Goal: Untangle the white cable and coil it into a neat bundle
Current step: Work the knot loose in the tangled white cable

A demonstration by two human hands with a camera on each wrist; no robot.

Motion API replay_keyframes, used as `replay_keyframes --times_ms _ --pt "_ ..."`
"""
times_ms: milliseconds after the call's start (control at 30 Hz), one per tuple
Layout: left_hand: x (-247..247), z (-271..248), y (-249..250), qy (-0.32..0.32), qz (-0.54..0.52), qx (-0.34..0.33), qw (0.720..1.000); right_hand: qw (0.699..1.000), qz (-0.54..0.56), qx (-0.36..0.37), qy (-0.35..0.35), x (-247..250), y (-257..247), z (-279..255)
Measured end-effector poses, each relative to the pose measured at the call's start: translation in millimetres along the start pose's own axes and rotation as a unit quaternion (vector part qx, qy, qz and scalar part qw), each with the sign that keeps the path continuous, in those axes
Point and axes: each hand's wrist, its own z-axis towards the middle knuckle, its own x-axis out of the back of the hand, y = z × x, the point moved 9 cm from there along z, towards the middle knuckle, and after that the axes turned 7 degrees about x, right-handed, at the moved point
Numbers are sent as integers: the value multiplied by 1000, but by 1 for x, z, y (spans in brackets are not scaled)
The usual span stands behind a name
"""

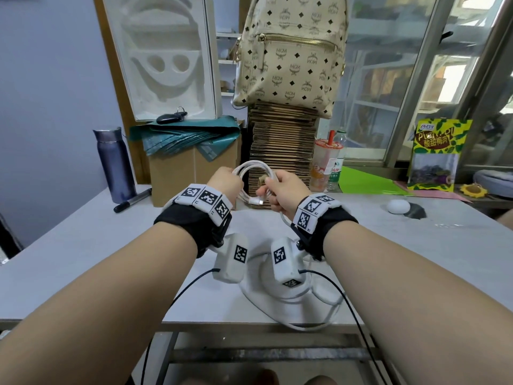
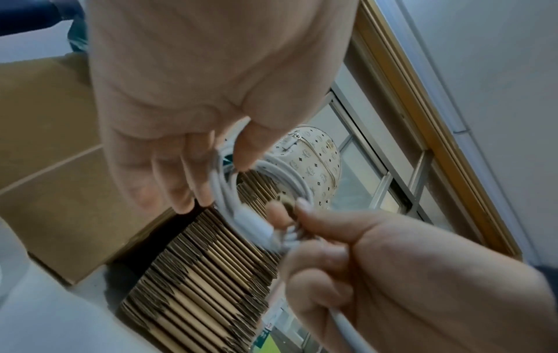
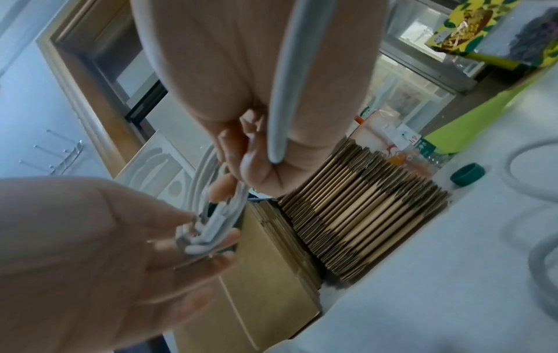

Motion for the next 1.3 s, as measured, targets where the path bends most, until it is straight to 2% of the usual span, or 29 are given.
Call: replay_keyframes --times_ms 100,200,267,333,400,467,533,633,733,800,967,1100,1300 --pt "6 -9 20 38 127 -97 986 996 -69 6 -61 -7 1 -3" --pt "-9 -23 38 21 263 -188 946 989 -103 11 -105 -17 -3 -9" --pt "-21 -28 40 -3 365 -200 909 985 -128 16 -112 -19 -5 -11" --pt "-26 -28 41 2 433 -201 879 982 -151 17 -108 -17 -7 -11" --pt "-28 -26 39 12 460 -199 865 981 -165 17 -102 -13 -9 -10" --pt "-27 -23 36 21 443 -193 875 980 -173 20 -99 -10 -11 -10" --pt "-22 -23 36 30 387 -185 903 982 -164 18 -93 -8 -12 -10" --pt "-14 -25 38 39 287 -175 941 993 -92 -6 -78 -6 -8 -11" --pt "-10 -20 37 35 194 -153 968 996 0 -36 -79 -7 -3 -12" --pt "-9 -13 34 25 128 -129 983 995 22 -51 -85 -7 -1 -13" --pt "-7 -9 25 17 10 -78 997 993 4 -74 -89 -3 3 -13" --pt "-3 -6 27 43 -18 -85 995 992 8 -78 -96 -6 1 -16" --pt "7 -10 30 65 -41 -84 994 993 -108 -15 -38 8 -7 -16"
